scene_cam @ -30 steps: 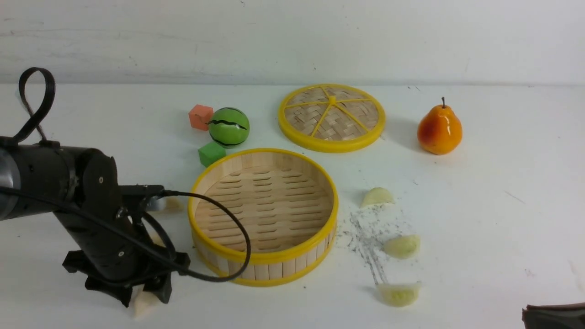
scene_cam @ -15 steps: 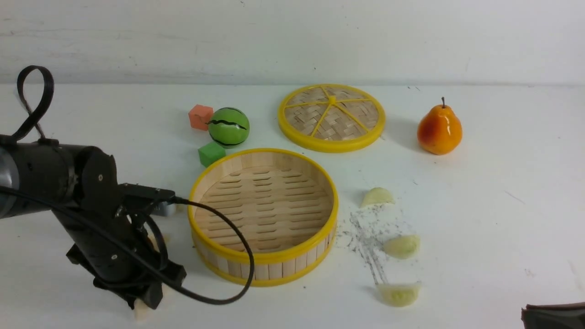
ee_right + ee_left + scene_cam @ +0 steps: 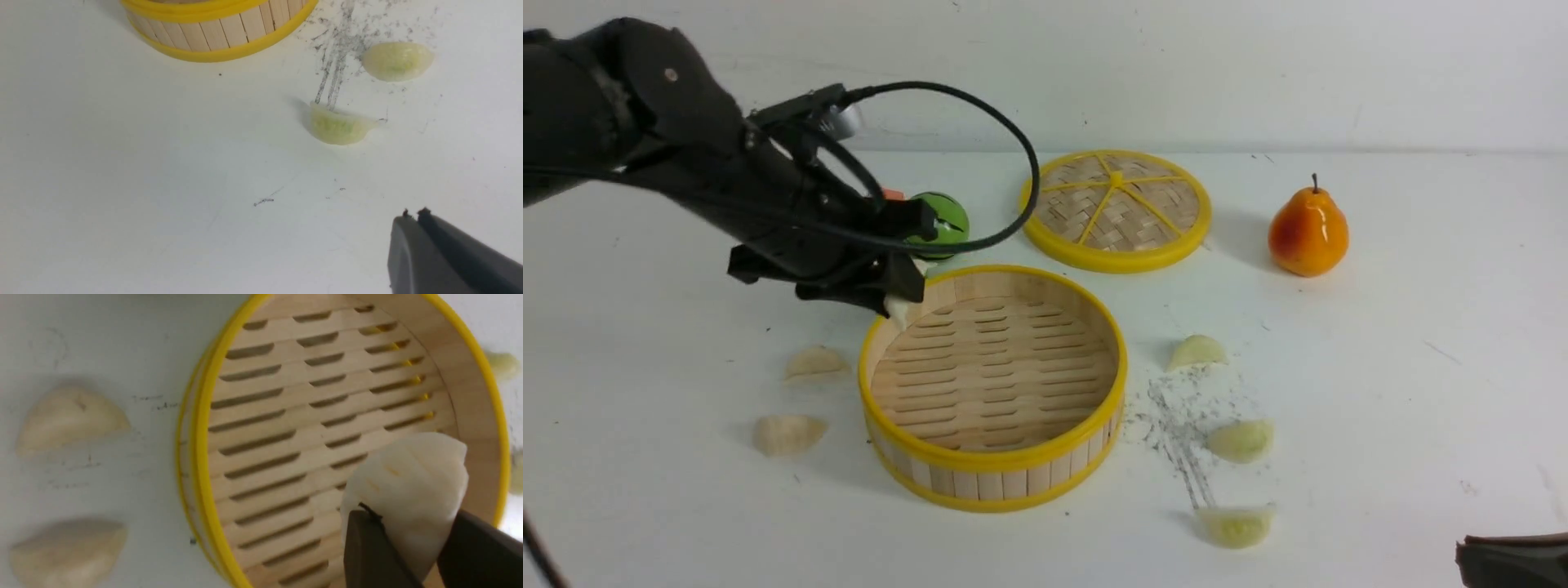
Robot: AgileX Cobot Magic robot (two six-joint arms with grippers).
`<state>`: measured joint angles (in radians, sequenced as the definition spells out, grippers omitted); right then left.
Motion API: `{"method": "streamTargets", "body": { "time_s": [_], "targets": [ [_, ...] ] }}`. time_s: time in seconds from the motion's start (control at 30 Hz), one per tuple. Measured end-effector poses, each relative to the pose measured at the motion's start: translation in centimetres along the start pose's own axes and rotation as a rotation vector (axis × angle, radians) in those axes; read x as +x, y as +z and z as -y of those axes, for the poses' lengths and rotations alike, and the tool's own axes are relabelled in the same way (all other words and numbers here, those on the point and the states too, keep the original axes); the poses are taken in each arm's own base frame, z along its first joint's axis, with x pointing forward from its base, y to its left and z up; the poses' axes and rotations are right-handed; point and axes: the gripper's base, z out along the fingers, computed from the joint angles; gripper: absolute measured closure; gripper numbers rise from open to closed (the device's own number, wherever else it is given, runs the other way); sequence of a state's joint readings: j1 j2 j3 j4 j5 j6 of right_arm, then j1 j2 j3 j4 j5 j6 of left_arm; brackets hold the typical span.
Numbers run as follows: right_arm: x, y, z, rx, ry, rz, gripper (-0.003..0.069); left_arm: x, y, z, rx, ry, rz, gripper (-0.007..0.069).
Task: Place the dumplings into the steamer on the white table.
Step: 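Place the dumpling into the bamboo steamer basket with the left gripper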
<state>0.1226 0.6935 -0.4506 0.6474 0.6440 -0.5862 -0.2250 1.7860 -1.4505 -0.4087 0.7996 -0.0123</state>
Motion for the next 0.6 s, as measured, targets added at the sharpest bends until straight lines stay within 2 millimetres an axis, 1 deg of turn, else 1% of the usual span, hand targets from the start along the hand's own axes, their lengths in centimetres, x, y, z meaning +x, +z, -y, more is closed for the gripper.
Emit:
{"method": "streamTargets", "body": {
  "time_s": [0.03, 0.07, 0.1, 0.17, 0.27, 0.37, 0.43, 0.57, 0.6],
  "targets": [
    [0.0, 0.0, 0.0, 0.000, -0.001, 0.000, 0.0645, -0.4, 1.3, -0.2, -0.005, -0.009, -0.018, 0.0409],
    [0.0, 0.0, 0.0, 0.000, -0.001, 0.000, 0.0645, -0.6, 1.8, -0.2, -0.008, -0.012, -0.026, 0.0409],
    [0.0, 0.0, 0.0, 0.001, -0.001, -0.001, 0.0644, -0.9, 3.7, -0.4, -0.021, -0.004, -0.058, 0.0409],
    [0.0, 0.0, 0.0, 0.002, -0.003, -0.001, 0.0643, -0.9, 5.7, -0.4, -0.039, 0.013, -0.092, 0.0409],
    [0.0, 0.0, 0.0, 0.002, -0.003, -0.001, 0.0639, -1.0, 8.2, 0.0, -0.077, 0.035, -0.124, 0.0409],
    [0.0, 0.0, 0.0, 0.004, -0.008, -0.003, 0.0638, -1.1, 9.5, 0.3, -0.113, 0.067, -0.131, 0.0410],
    [0.0, 0.0, 0.1, 0.006, -0.010, -0.004, 0.0637, -1.2, 9.8, 0.4, -0.122, 0.080, -0.129, 0.0408],
    [0.1, 0.0, 0.0, 0.004, -0.011, -0.008, 0.0638, -1.7, 9.5, 0.8, -0.121, 0.088, -0.121, 0.0305],
    [0.1, 0.0, 0.0, 0.002, -0.011, -0.012, 0.0636, -1.9, 9.0, 1.0, -0.124, 0.086, -0.125, 0.0259]
  ]
}}
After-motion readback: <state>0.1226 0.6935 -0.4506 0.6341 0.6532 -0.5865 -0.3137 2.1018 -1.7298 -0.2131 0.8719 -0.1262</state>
